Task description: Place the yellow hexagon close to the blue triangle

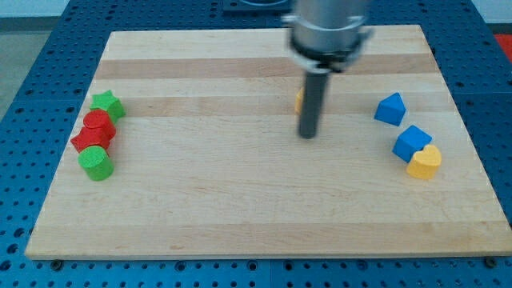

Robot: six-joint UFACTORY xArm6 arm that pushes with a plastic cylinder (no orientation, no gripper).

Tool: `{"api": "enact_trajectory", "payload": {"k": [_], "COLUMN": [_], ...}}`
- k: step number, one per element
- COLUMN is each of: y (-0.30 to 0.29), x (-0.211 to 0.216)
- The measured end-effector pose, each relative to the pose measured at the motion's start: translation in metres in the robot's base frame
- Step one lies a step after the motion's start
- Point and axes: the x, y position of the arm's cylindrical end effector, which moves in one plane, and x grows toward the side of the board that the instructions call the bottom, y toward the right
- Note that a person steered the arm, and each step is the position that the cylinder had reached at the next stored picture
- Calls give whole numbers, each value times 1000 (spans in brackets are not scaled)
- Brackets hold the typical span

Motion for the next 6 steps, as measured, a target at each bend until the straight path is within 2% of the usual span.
{"api": "enact_trajectory", "payload": {"k": [1,2,3,4,5,6], "y": [-49,-6,69,117,80,2], "x": [-33,-45,-51,-60,-60,-71]}}
